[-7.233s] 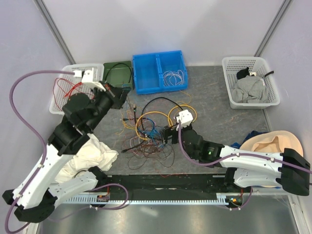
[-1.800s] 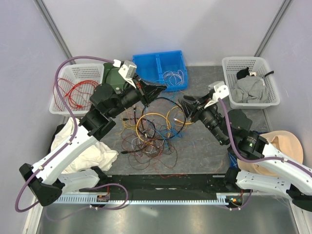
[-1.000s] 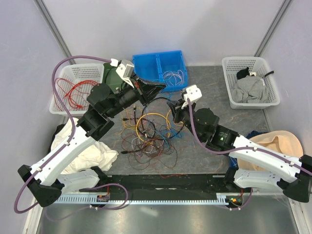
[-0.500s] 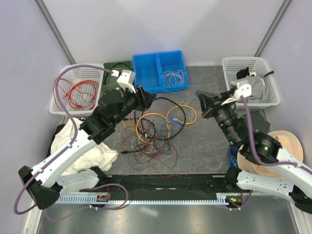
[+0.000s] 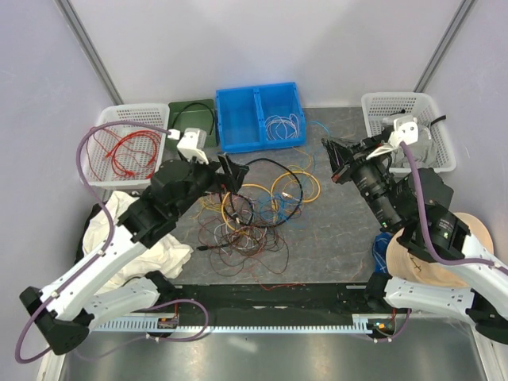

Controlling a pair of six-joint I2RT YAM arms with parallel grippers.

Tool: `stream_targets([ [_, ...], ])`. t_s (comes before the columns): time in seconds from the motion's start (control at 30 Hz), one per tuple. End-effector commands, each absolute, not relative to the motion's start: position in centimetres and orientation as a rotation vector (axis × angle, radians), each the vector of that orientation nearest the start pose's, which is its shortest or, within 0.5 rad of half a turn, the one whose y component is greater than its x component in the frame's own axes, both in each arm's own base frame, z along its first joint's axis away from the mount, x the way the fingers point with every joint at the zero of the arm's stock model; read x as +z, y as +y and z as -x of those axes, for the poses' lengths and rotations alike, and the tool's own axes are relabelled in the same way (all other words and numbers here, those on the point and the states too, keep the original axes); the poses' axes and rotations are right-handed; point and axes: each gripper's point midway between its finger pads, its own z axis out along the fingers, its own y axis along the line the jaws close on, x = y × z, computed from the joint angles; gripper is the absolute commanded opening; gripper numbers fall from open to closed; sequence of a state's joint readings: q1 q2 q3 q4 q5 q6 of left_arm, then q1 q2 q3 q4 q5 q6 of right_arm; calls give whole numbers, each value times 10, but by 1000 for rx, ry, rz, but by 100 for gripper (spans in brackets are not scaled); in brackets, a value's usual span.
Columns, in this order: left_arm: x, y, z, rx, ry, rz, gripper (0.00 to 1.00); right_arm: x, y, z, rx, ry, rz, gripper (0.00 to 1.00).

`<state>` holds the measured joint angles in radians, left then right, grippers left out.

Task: Untangle the cables

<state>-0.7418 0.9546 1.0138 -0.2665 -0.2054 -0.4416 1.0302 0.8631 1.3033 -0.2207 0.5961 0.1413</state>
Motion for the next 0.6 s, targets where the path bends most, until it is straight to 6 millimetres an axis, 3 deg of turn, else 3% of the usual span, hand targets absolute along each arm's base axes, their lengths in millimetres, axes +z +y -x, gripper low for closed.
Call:
stream_targets([
  [0.0, 373, -224, -251, -823, 1567, -171, 100, 512, 182, -210, 642, 1358, 115, 0],
  [0.03, 368, -235, -244, -867, 1508, -249, 100, 512, 187, -210, 654, 1363, 120, 0],
  [0.07, 376, -252, -224, -987, 1423, -377, 100, 516, 189, -209, 672, 1360, 129, 0],
  [0.1, 405, -256, -213, -1056, 1251, -406, 100, 515, 193, -208, 683, 1366, 136, 0],
  [0.13, 391, -265, -209, -1101, 1250, -440, 100, 515, 196, -209, 701, 1371, 131, 0],
  [0.17, 390, -274, -200, -1152, 1224, -503, 100, 518, 199, -207, 722, 1366, 137, 0],
  [0.3, 377, -300, -199, -1218, 1165, -591, 100, 529, 208, -201, 790, 1365, 151, 0],
  [0.43, 383, -314, -195, -1244, 1090, -625, 100, 546, 216, -200, 818, 1354, 173, 0],
  [0.47, 382, -317, -195, -1245, 1087, -635, 100, 566, 210, -196, 828, 1319, 168, 0],
  [0.53, 381, -326, -199, -1241, 1089, -643, 100, 577, 215, -195, 836, 1311, 188, 0],
  [0.57, 383, -328, -200, -1244, 1080, -643, 100, 593, 209, -190, 854, 1278, 182, 0],
])
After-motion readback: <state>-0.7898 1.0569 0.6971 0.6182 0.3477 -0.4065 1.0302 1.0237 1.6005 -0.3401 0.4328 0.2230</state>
